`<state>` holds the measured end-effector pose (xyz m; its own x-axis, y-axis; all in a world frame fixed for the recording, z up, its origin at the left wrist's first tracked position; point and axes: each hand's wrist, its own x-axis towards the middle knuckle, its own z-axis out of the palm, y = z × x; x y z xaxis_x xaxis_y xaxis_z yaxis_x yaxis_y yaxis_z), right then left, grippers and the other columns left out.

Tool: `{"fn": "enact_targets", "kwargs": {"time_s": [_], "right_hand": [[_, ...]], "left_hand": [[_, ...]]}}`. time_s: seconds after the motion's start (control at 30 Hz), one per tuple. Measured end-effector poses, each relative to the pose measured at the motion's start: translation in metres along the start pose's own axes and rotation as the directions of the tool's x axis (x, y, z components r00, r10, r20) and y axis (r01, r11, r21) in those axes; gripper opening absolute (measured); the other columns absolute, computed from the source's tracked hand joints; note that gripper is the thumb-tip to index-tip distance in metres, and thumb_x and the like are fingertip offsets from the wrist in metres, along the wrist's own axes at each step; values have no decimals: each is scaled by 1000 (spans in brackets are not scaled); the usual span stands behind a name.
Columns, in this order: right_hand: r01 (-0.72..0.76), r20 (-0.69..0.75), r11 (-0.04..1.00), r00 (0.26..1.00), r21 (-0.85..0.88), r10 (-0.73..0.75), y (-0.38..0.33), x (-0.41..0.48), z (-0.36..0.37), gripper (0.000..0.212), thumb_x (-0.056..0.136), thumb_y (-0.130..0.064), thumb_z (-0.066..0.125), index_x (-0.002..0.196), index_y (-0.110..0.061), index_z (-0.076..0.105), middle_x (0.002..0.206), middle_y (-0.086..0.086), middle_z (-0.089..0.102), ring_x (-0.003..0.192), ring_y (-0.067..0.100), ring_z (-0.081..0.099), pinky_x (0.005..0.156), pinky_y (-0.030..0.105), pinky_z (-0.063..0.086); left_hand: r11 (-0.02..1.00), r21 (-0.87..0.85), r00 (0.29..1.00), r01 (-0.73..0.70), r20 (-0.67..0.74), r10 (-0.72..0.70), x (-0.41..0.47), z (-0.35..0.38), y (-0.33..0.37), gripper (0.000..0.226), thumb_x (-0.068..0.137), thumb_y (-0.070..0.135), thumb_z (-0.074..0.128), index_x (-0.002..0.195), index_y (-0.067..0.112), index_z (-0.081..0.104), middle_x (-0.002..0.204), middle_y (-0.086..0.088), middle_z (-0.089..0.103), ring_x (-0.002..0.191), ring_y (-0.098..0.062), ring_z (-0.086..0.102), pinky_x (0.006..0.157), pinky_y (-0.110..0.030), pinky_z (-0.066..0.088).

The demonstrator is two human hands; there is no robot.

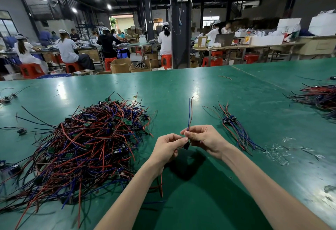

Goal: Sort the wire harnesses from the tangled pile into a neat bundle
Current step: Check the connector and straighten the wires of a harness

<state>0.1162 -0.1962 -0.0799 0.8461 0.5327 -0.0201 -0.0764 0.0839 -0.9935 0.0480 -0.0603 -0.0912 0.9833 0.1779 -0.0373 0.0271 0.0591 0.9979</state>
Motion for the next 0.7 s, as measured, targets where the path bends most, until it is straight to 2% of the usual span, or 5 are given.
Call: {"fn": "enact_targets", "kwargs": {"time_s": [0.13,0.33,0.47,0.57,0.7], "right_hand": [[3,-70,998,998,56,1,0,0,3,16,61,-15,75,74,-7,72,72,8,65,69,19,51,62,22,43],[0,-56,998,998,63,3,-2,1,3,21,58,-16,78,75,-5,71,65,4,65,60,13,53,57,20,46],[-9,-39,996,999,91,13,-2,0,3,26,57,-14,78,78,-1,70,67,7,65,60,16,53,62,25,46],[-22,-26,995,999,101,25,-2,0,3,26,56,-14,78,77,-1,70,66,7,65,61,18,51,65,27,45],[-40,-11,995,999,87,41,-2,1,3,23,57,-14,78,76,-2,70,62,5,65,57,15,53,68,28,47]], "left_hand": [[999,4,999,36,31,-36,-2,0,3,9,84,13,69,76,12,64,56,3,61,36,-4,29,33,-13,21],[997,-28,997,71,11,-71,-3,-1,5,17,82,10,68,66,14,63,50,5,56,37,-6,29,36,-15,23],[996,-30,997,81,5,-81,-4,-3,6,25,80,15,71,56,17,63,52,4,52,38,-7,32,37,-15,23],[994,-34,995,101,27,-100,-4,-4,6,22,79,15,72,58,16,68,54,3,47,39,-6,30,38,-14,23],[994,-11,992,111,66,-110,-4,-6,8,19,80,14,72,61,14,70,50,5,53,40,-5,29,37,-14,24]]}}
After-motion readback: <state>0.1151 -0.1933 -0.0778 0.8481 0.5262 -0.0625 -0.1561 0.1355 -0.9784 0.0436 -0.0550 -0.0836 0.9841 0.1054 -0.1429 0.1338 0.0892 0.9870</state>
